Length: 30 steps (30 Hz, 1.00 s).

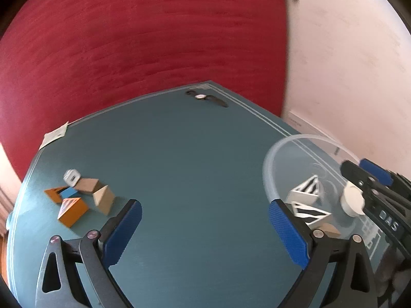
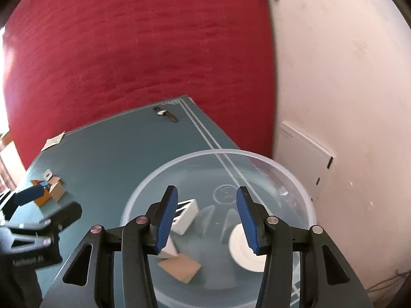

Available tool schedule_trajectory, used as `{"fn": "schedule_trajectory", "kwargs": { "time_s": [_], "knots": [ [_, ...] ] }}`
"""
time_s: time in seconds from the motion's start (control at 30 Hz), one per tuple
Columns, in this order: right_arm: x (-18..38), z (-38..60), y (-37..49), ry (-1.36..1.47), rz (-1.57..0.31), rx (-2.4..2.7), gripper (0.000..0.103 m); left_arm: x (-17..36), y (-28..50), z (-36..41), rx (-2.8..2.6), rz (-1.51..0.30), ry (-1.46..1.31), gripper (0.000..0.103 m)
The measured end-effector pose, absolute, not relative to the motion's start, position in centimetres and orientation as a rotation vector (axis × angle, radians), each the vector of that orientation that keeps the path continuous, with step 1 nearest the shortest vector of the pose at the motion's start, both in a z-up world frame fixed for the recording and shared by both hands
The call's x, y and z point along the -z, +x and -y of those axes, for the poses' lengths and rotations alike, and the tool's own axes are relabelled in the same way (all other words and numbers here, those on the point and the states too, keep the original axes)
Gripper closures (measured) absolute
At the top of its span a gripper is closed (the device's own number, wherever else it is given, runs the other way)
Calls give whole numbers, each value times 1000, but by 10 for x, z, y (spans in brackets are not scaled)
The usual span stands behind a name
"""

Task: Organize rigid objects
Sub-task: 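Withdraw both open grippers from the tub toward the remaining blocks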

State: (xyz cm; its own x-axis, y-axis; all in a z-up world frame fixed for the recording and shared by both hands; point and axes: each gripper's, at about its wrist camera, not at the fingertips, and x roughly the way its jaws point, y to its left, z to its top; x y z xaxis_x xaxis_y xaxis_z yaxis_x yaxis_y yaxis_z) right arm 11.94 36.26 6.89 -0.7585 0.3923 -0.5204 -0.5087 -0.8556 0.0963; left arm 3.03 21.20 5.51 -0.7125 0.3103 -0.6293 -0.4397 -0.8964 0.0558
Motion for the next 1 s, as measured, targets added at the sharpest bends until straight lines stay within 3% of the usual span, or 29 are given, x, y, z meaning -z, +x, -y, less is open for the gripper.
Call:
{"fn": "schedule_trajectory", "kwargs": {
  "time_s": [1.0],
  "knots": [
    [-56, -256, 84, -846, -131, -2822, 49, -39, -26, -57, -2899, 4, -1145, 1]
  ]
}}
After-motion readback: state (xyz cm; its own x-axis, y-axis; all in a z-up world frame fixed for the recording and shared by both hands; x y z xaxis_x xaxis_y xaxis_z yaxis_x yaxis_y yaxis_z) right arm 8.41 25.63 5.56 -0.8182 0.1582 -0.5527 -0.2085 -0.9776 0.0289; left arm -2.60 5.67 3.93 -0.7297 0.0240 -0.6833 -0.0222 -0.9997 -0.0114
